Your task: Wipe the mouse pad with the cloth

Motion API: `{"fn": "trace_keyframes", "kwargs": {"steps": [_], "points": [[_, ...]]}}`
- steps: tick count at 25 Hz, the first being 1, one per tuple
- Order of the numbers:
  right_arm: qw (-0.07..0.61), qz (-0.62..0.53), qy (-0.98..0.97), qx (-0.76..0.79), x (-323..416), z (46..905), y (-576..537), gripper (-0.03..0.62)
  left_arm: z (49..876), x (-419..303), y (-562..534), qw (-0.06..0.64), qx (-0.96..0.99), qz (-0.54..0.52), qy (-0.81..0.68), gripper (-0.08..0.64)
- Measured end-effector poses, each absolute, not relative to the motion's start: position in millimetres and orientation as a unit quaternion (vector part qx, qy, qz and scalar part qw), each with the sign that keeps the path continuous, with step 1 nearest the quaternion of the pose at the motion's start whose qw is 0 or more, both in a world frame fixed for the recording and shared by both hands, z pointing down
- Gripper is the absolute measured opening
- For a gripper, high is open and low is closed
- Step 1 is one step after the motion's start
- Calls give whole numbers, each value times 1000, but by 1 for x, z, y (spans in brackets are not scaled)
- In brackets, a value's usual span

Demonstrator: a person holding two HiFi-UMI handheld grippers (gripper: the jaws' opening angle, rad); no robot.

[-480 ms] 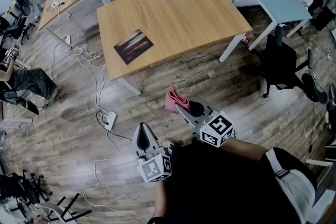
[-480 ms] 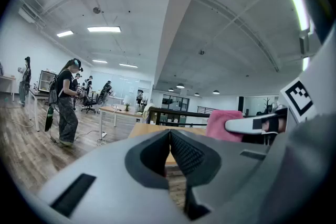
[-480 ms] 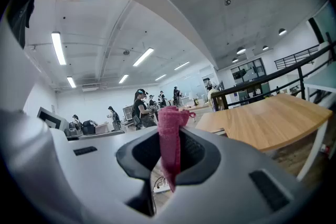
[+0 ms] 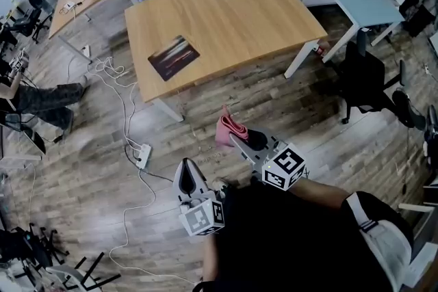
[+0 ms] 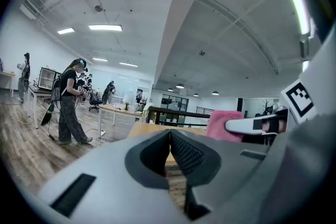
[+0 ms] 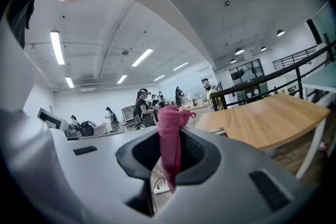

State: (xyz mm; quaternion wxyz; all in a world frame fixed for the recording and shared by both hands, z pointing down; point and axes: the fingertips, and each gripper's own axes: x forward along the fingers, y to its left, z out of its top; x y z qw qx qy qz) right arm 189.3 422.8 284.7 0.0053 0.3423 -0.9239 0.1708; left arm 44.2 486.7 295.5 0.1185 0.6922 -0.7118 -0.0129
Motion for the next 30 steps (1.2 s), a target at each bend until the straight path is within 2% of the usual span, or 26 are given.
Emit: {"fn": "trace_keyframes", "kwargs": {"steps": [19,30], "points": [[17,184,-905,384,135,302,443,66,316,-22,492,135,720,-7,-681,23],[24,195,-913,357,107,318,350,66,328,-41,406,149,707,-7,-691,23]]}}
